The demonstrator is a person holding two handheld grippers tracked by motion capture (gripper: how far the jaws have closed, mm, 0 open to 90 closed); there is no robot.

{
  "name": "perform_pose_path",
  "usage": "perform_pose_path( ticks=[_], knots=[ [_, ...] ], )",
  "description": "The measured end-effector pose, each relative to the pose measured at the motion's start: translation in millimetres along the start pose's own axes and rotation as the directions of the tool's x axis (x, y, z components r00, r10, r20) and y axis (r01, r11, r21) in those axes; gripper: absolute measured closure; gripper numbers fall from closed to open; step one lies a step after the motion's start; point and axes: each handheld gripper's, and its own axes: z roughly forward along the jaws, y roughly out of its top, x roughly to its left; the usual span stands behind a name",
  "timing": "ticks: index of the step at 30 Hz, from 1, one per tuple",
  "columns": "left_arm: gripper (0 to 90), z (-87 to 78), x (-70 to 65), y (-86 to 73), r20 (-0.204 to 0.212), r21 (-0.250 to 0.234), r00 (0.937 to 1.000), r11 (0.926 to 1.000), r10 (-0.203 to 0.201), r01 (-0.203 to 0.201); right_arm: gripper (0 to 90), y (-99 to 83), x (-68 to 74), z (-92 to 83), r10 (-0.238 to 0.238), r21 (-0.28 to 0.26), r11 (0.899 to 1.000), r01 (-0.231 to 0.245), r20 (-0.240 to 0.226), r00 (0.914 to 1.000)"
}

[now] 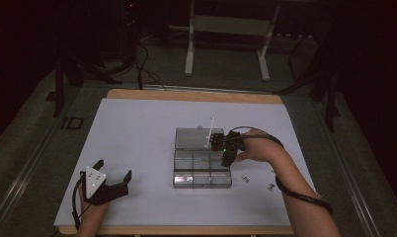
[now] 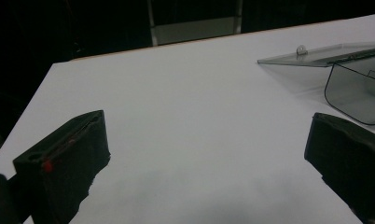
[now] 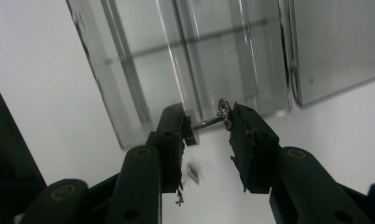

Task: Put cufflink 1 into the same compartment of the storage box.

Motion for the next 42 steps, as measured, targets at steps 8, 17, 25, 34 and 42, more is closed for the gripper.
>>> perform_pose_path(
  ticks=[8, 17, 25, 34, 42],
  knots=[
    [0.9, -0.3, 0.2, -0.1, 0.003, -0.003, 1.0000, 1.0000, -0.002, 0.002, 64.9, 27.6, 5.4, 7.4, -0.015, 0.005, 1.000, 0.015, 0.014, 0.9998],
    [0.9, -0.3, 0.2, -0.1, 0.004, -0.004, 1.0000, 1.0000, -0.002, 0.002, 64.9, 57.2, 12.6, 10.9, -0.052, -0.062, 0.997, 0.052, 0.003, 0.9986],
    [0.9, -0.4, 0.5, -0.2, 0.007, -0.004, 1.0000, 1.0000, -0.004, 0.004, 64.9, 74.3, 17.1, 16.7, -0.086, -0.147, 0.985, 0.085, -0.004, 0.9963],
    [0.9, -0.6, 0.0, -0.2, 0.003, -0.005, 1.0000, 1.0000, 0.002, -0.002, 64.9, 82.4, 15.2, 26.5, -0.084, -0.220, 0.972, 0.082, 0.001, 0.9965],
    [0.9, -0.6, -0.2, -0.3, 0.010, -0.007, 0.9999, 1.0000, 0.006, -0.005, 64.9, 83.5, 13.7, 37.0, -0.134, -0.332, 0.934, 0.130, 0.012, 0.9909]
  ],
)
